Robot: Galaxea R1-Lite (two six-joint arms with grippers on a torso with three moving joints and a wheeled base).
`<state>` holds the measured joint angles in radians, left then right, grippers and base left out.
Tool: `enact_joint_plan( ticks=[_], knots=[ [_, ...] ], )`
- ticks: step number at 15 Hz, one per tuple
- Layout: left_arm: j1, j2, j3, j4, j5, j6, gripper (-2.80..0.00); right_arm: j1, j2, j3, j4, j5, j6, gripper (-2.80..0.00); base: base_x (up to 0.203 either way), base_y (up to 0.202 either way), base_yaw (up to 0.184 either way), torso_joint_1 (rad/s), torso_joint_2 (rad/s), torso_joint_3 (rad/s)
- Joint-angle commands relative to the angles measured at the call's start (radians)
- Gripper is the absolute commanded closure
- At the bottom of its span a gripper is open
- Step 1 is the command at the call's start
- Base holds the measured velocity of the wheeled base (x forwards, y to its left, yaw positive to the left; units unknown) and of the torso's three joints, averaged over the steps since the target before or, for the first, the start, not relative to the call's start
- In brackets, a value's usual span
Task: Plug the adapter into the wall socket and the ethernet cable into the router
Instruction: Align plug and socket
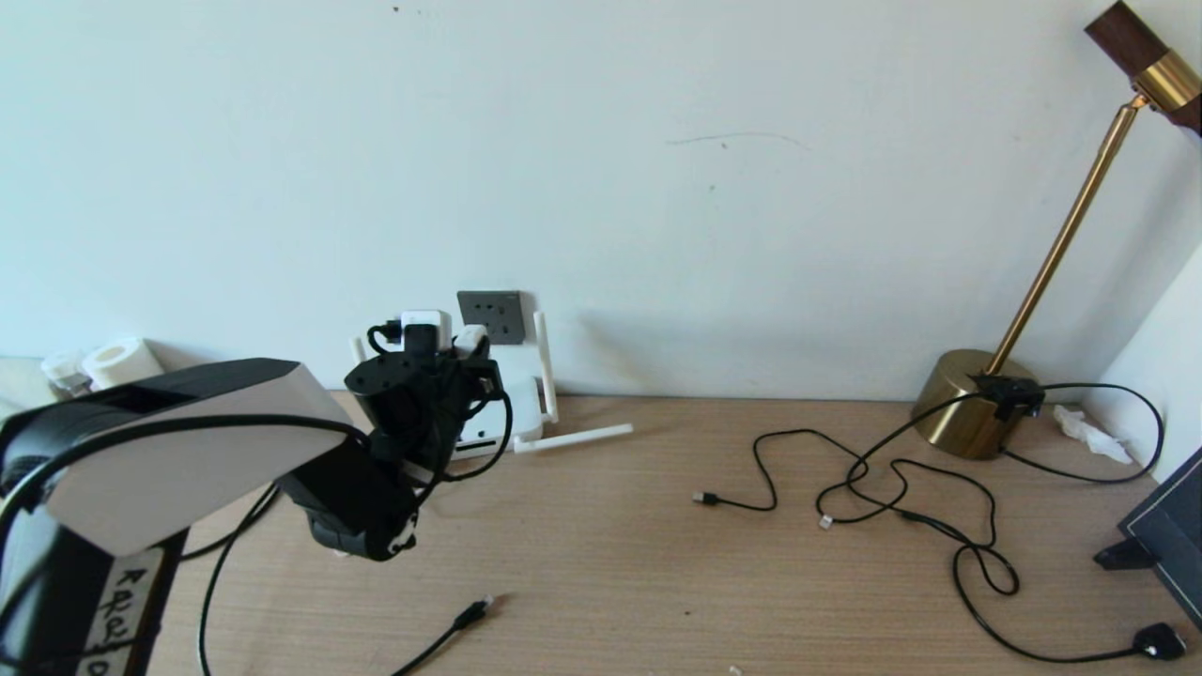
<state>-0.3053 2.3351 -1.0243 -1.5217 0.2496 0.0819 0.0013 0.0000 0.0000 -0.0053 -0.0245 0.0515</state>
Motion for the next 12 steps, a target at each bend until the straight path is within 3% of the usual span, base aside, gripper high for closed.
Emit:
enact_joint_plan(
  ticks=[1,12],
  knots=[
    [0.000,0.003,-0.016,-0.008,0.001,0.002,0.00,0.000,0.002,0.000,-0.001,0.000,0.001,0.00,0.000,0.000,0.000,0.000,0.00,0.000],
    [0.014,0.036,-0.088,-0.008,-0.003,0.002,0.00,0.000,0.002,0.000,-0.001,0.000,0.001,0.00,0.000,0.000,0.000,0.000,0.00,0.000]
  ],
)
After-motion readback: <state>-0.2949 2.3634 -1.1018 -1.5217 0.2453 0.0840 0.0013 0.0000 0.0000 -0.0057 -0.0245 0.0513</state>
